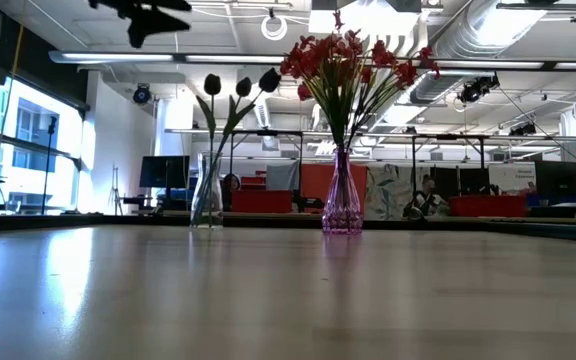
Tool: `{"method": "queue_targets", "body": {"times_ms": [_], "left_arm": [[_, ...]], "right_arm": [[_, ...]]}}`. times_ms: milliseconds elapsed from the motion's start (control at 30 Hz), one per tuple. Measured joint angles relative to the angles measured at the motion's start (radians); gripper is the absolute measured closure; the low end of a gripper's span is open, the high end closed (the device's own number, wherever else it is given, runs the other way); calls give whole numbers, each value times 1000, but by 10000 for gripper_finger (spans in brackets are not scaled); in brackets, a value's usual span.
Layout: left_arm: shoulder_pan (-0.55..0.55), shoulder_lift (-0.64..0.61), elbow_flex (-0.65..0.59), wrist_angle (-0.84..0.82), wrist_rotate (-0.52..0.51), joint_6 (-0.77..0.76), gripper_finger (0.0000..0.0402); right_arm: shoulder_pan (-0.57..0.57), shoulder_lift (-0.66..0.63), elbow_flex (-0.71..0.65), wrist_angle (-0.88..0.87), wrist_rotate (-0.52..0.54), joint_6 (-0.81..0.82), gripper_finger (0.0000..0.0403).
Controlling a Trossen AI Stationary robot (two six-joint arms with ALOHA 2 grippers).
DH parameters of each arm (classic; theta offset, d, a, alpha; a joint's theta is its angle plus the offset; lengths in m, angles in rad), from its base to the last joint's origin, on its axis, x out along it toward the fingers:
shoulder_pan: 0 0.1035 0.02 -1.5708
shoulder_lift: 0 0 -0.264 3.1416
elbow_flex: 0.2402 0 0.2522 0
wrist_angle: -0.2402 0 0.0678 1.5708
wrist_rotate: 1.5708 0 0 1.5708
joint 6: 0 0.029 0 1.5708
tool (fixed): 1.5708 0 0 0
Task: Sort flowers into vase by color
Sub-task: Return to Home Position
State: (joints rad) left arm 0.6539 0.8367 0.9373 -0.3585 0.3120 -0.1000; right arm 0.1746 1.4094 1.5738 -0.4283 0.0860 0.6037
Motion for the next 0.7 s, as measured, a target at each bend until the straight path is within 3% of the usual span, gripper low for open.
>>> {"method": "queue_targets", "body": {"times_ms": [167, 333, 400, 500, 700], "left_arm": [[-67, -167, -112, 153, -25, -110, 261], [-200, -286, -324, 466, -161, -276, 350], [-280, -283, -406, 584, -243, -316, 386], [-420, -231, -484, 716, -395, -350, 392], [-694, -52, -494, 898, -612, -288, 400]], "right_arm": [[32, -21, 0, -38, -33, -88, 167], [66, -70, 0, -258, -5, -89, 250], [83, -92, 0, -331, 27, -87, 302], [115, -134, 0, -416, 88, -84, 381], [170, -201, 0, -523, 213, -59, 384]]}}
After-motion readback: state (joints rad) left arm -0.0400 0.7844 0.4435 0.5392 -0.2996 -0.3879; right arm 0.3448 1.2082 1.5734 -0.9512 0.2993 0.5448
